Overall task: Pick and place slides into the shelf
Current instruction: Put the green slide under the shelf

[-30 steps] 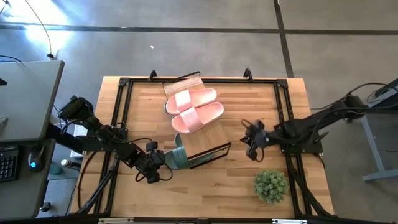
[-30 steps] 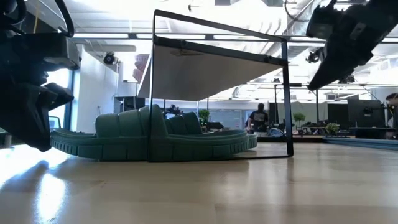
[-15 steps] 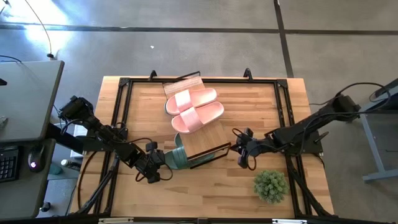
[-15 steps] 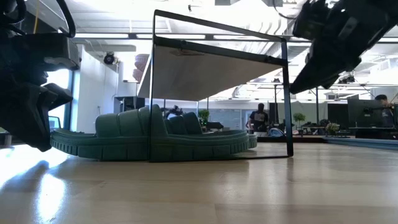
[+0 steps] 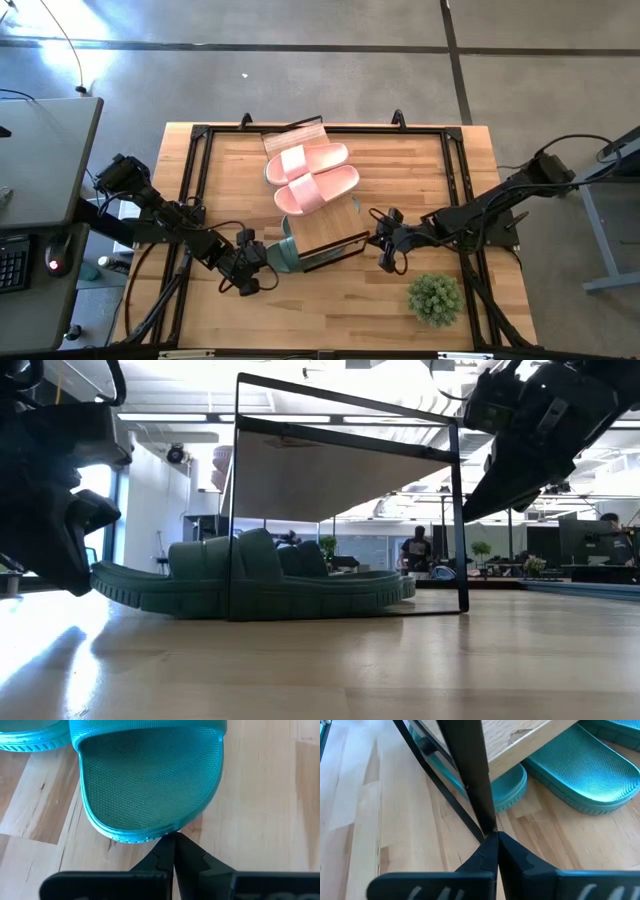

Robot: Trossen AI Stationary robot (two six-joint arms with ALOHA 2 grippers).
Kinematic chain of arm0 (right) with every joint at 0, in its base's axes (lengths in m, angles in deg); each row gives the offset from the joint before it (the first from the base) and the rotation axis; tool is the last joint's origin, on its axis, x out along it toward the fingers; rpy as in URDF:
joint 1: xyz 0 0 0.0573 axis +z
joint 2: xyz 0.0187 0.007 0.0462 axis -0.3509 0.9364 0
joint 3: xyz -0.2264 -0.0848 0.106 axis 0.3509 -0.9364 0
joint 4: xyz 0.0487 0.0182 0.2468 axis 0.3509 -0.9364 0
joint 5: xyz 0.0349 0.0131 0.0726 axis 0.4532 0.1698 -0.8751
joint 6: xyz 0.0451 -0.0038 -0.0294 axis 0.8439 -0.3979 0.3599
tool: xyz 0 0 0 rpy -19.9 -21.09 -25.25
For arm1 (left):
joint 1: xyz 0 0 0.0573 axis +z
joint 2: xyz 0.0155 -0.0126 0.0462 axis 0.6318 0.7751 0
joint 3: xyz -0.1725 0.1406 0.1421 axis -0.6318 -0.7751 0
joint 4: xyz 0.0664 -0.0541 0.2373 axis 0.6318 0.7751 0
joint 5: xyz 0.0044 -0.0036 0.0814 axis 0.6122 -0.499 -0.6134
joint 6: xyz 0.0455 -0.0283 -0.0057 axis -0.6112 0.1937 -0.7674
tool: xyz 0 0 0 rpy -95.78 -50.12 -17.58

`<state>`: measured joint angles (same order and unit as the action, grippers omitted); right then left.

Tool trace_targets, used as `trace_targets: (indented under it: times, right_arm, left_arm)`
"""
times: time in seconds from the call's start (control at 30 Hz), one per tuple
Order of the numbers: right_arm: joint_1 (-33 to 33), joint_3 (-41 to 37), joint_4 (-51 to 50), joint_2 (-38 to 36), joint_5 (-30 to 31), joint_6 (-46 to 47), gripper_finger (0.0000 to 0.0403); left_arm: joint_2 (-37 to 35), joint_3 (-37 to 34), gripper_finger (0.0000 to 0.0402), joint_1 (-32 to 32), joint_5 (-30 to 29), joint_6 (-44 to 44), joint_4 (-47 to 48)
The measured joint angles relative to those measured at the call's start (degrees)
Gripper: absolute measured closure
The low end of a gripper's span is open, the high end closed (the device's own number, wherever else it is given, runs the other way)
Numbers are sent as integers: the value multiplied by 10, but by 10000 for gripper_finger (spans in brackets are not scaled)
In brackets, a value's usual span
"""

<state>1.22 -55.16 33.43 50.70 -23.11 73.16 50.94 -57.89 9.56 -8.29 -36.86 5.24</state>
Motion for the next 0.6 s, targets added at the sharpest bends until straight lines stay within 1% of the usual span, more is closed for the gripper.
trace_targets:
  times: [0.23,0.5,0.6]
  right_arm:
    - [0,0,0,0,0,0,403]
    - [0,0,1,0,0,0,403]
    - [0,0,0,0,0,0,403]
  left_arm:
    - [0,0,401,1,-24,2,-9]
    - [1,0,402,3,-23,2,-14]
    - [17,0,401,19,-9,-4,-41]
